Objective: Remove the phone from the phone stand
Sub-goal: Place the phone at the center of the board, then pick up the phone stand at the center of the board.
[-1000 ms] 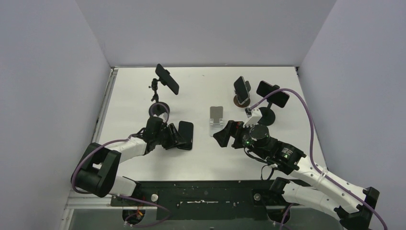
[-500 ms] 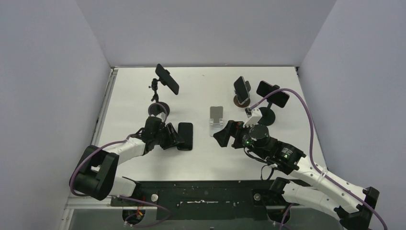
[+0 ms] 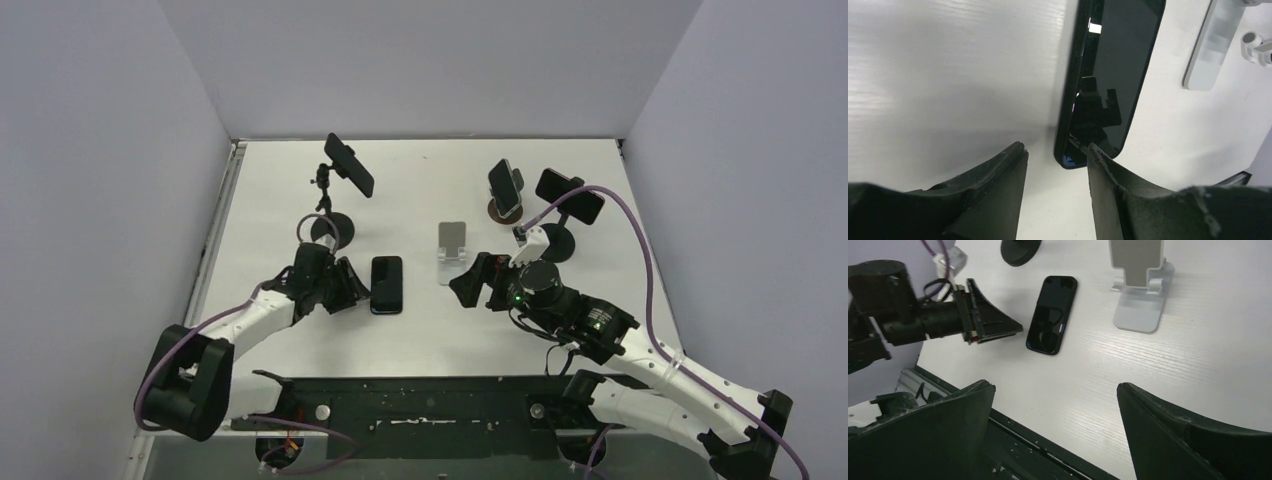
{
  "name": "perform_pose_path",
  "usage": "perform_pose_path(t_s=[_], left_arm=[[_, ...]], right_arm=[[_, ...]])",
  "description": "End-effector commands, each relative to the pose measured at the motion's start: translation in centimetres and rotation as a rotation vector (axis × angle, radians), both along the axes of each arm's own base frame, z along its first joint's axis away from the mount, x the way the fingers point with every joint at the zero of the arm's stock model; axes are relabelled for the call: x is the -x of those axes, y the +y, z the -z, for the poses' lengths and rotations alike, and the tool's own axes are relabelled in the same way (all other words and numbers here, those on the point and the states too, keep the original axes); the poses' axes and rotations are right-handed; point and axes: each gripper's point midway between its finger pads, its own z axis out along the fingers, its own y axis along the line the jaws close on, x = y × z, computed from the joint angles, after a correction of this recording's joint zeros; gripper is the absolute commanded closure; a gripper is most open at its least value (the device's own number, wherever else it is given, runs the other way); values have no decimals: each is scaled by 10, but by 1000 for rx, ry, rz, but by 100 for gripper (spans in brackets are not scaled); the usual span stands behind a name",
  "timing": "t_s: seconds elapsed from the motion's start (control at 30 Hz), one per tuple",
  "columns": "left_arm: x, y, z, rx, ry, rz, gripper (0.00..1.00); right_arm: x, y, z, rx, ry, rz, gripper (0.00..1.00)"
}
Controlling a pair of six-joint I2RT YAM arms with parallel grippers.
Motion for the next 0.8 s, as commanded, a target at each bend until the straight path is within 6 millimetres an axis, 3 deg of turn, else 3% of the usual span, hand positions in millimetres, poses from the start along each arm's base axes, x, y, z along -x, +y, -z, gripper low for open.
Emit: perform_pose_path(t_s=[0.0, 0.1, 0.17, 0.2, 0.23, 0.27, 0.33, 0.43, 0.6, 0.77], left_arm=[[-24, 14, -55, -82, -172, 3, 55], [-37, 27, -94, -167, -309, 0, 55], [-44, 48, -114, -254, -381, -66, 51], [-47, 56, -126, -284, -423, -95, 45], [-48, 63, -141, -300, -477, -126, 12], [-49, 69, -151, -313, -519, -146, 4], [-48, 72, -170, -313, -602, -161, 3], [-43, 53, -187, -251, -676, -66, 3], [-26, 19, -195, -123, -754, 118, 3], [-19, 13, -195, -99, -767, 134, 3]], right_arm=[[-9, -20, -2, 102, -35, 72, 0], [-18, -37, 4, 230, -48, 131, 0], [-24, -44, 9, 308, -58, 149, 0], [-26, -46, 10, 336, -66, 156, 0], [-29, -47, 10, 357, -75, 163, 0], [-32, -48, 10, 371, -87, 168, 0], [-39, -44, 8, 383, -119, 165, 0], [-51, -32, 5, 388, -192, 133, 0], [-79, -19, 7, 290, -237, 66, 0], [-111, -16, 9, 236, -234, 99, 1]])
